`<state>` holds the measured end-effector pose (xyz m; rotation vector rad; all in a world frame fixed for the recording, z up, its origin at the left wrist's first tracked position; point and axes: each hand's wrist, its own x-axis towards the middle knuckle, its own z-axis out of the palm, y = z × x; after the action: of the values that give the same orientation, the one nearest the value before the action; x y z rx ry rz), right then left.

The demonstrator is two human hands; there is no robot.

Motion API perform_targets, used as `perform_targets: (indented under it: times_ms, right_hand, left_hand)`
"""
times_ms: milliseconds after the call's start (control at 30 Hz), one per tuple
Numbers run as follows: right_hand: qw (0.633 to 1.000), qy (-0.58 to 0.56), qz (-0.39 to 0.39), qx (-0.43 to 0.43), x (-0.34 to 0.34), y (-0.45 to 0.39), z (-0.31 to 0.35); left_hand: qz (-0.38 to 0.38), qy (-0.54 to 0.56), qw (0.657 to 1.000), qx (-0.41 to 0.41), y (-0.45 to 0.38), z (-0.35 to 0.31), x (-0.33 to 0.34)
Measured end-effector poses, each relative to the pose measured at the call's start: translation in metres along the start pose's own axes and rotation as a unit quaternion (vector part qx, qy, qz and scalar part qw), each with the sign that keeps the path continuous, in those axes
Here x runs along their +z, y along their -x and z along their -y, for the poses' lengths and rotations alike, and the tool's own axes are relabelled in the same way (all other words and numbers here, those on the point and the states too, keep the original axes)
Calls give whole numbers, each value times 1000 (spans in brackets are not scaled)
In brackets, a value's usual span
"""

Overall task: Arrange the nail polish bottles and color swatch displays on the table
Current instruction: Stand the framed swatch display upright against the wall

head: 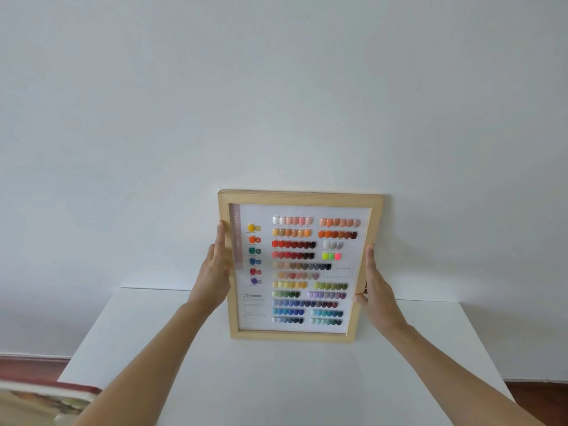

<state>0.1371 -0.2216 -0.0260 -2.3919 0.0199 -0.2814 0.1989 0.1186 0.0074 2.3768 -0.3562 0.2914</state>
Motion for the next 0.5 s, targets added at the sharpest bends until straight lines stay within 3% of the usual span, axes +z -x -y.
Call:
perform_targets:
  times_ms: [233,500]
  right_hand:
    - [1000,14,6,8,-6,8,7]
    - [999,33,1,35,-24,42,16]
  left_hand:
    - [-5,-7,1000,-15,9,-6,3]
    - [-59,-24,998,-10,45,-40,10]
